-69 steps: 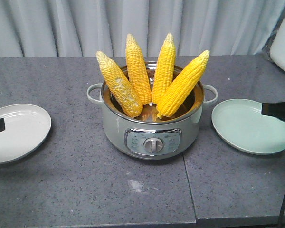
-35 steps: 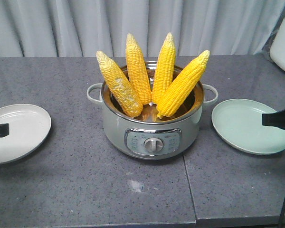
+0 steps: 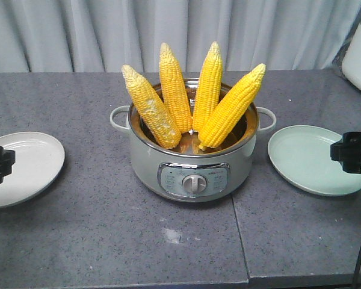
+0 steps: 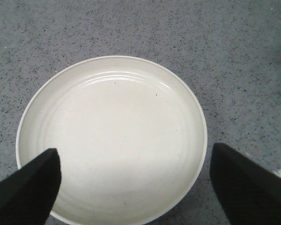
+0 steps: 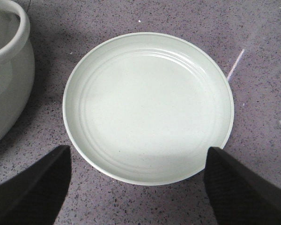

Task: Distribute corn equally
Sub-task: 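Raise both arms, positioning the right gripper above the pot, then lower the right gripper into the pot and grasp a corn cob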

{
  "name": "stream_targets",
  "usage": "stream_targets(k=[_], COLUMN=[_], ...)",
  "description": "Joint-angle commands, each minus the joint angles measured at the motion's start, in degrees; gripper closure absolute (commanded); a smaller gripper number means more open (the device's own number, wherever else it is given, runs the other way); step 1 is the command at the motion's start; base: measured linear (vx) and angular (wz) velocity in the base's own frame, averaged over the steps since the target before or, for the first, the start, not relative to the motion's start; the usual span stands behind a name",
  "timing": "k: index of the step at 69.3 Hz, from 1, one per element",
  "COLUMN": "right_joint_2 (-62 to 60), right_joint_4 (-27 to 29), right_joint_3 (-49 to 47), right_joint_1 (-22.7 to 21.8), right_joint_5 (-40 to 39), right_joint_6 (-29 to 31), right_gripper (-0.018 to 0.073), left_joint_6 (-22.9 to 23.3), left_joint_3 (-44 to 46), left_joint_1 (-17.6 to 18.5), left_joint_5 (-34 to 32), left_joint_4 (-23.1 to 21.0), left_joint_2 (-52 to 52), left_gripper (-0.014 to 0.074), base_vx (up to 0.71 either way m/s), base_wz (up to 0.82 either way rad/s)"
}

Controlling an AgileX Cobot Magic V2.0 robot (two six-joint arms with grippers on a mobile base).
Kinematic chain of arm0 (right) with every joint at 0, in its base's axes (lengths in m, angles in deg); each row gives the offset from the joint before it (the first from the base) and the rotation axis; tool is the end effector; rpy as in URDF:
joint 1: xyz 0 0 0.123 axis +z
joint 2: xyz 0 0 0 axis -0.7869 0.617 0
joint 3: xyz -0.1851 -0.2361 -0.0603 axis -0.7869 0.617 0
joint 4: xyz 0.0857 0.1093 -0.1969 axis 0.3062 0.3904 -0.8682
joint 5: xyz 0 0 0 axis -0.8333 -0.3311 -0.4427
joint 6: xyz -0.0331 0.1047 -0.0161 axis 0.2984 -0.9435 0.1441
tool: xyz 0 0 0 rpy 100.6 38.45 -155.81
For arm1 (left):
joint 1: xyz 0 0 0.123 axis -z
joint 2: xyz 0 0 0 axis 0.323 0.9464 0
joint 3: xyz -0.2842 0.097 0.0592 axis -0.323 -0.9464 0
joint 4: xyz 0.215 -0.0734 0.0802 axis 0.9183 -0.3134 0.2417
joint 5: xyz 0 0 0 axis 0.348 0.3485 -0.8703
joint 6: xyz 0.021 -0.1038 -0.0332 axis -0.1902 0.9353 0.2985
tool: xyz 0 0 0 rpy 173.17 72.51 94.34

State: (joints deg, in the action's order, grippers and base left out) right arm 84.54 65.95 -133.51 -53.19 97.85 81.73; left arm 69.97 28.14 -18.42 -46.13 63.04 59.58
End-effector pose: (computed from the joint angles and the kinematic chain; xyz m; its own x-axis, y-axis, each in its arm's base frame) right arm 0.2325 -0.0024 0.3160 -0.6792 -0.0146 -0.7338 -0.0165 0.9999 -0.0046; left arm 0.2220 -0.0021 0.2934 -0.6156 -0.0430 -0.7869 -0.0185 0.9990 -0.0401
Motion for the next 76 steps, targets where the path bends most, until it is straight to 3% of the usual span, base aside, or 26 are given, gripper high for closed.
stream_targets(k=[1, 10, 16, 32, 54, 76], right_joint_2=[-0.89, -0.89, -0.89, -0.31, 12.36, 23.64], right_joint_4=[1.00, 5.49, 10.18, 19.30, 27.41, 33.51], right_joint_3=[-1.91, -2.04, -2.03, -3.24, -21.87, -32.54], right_joint_1=[-0.36, -0.36, 0.04, 7.79, 8.20, 8.20], right_joint_5=[-2.84, -3.38, -4.81, -14.93, -4.74, -3.11], right_joint_6=[0.32, 0.87, 4.49, 12.61, 12.34, 12.48], right_gripper=[0.0015, 0.0015, 0.0015, 0.0015, 0.0015, 0.0015], left_joint_6=[0.01, 0.06, 0.13, 0.13, 0.13, 0.13], left_joint_3=[1.94, 1.88, 1.88, 1.88, 1.88, 1.88], left_joint_1=[0.47, 0.47, 0.47, 0.47, 0.47, 0.47], left_joint_5=[-3.01, -3.21, -2.98, -2.98, -2.98, -2.98], left_joint_4=[-0.50, -0.50, -0.50, -0.50, -0.50, -0.50], left_joint_2=[-0.80, -0.80, -0.80, -0.80, -0.80, -0.80], left_gripper=[-0.0097, -0.0074, -0.0047, 0.0051, 0.0141, 0.0153], base_vx=[0.00, 0.00, 0.00, 0.00, 0.00, 0.00], base_wz=[0.00, 0.00, 0.00, 0.00, 0.00, 0.00])
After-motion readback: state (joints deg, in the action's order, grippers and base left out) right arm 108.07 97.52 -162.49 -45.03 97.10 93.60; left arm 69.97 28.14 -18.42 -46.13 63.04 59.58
